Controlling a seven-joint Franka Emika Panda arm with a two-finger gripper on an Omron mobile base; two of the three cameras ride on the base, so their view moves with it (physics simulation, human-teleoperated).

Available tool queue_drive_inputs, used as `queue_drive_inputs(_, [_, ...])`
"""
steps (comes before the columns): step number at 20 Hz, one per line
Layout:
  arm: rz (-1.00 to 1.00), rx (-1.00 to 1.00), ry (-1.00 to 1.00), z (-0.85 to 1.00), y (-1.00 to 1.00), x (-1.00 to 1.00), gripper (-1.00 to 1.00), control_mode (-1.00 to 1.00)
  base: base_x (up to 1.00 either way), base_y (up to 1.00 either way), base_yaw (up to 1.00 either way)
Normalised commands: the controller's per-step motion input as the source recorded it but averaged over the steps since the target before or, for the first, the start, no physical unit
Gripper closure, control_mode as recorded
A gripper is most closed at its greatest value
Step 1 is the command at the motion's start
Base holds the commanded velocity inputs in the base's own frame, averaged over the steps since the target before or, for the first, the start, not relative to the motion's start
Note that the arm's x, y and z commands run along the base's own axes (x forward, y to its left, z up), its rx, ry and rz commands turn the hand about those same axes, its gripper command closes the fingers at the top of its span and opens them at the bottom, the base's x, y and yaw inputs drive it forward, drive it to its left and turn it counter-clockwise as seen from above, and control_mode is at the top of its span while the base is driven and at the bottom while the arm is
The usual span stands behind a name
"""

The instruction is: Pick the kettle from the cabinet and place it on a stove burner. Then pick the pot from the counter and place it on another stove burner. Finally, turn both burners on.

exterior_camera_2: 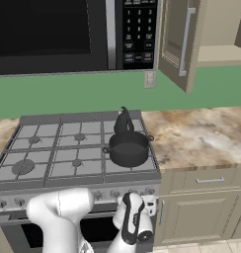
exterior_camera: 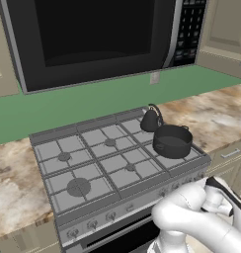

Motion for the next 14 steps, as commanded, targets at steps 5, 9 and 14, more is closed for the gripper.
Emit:
queue_drive_inputs(5, [0.01,0.0,-0.05,-0.02,0.04,0.1,1.0,-1.0,0.0,0.0,0.0])
queue_drive_inputs(9, [0.0,0.0,-0.08,0.0,0.13,0.0,1.0,-1.0,0.0,0.0,0.0])
queue_drive_inputs(14, [0.0,-0.03,-0.12,0.13,0.22,-0.1,1.0,-1.0,0.0,0.0,0.0])
